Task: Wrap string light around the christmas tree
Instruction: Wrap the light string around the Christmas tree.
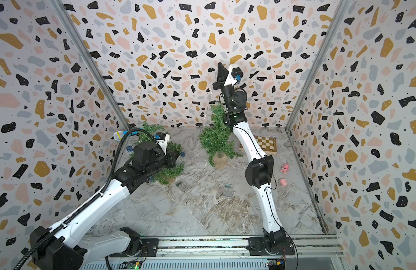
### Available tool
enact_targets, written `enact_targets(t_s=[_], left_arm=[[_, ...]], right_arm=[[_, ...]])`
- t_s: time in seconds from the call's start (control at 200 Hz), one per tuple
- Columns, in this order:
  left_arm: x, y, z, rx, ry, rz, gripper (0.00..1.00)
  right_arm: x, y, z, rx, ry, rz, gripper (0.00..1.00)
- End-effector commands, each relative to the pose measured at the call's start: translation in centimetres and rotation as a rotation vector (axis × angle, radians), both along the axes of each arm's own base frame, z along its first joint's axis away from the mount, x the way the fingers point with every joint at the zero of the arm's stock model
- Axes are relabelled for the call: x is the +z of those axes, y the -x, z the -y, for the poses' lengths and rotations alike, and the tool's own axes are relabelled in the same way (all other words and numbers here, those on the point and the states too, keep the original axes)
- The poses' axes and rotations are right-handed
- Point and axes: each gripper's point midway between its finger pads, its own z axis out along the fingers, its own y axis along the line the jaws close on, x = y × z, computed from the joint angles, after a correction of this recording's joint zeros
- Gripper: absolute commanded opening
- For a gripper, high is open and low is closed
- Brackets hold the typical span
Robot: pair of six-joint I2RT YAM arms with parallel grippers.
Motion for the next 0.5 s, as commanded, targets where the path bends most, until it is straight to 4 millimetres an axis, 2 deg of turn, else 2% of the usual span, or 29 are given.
enact_targets(t_s=[0.0,0.08,0.23,0.365,0.43,0.491], left_arm=[[3.7,-0.7,-0.3,0.007,-0.030,0.090,0.00],[5.5,-1.0,-0.1,-0.012,-0.040,0.141,0.00],[6.8,-1.8,1.0,-0.058,-0.042,0.191,0.00],[7.1,-3.0,2.7,-0.125,-0.067,0.167,0.00],[7.8,-3.6,2.4,-0.109,-0.092,0.163,0.00],[8.9,-3.9,2.2,-0.096,-0.101,0.187,0.00]], right_arm=[[4.2,1.2,7.8,-0.067,-0.190,0.029,0.00],[4.5,1.4,8.2,-0.065,-0.169,0.024,0.00],[4.1,0.7,8.9,-0.168,-0.120,-0.032,0.00],[1.7,-0.8,10.2,-0.254,-0.057,-0.139,0.00],[0.1,-0.8,11.3,-0.294,-0.054,-0.164,0.00],[-0.3,-0.4,12.5,-0.327,-0.050,-0.165,0.00]])
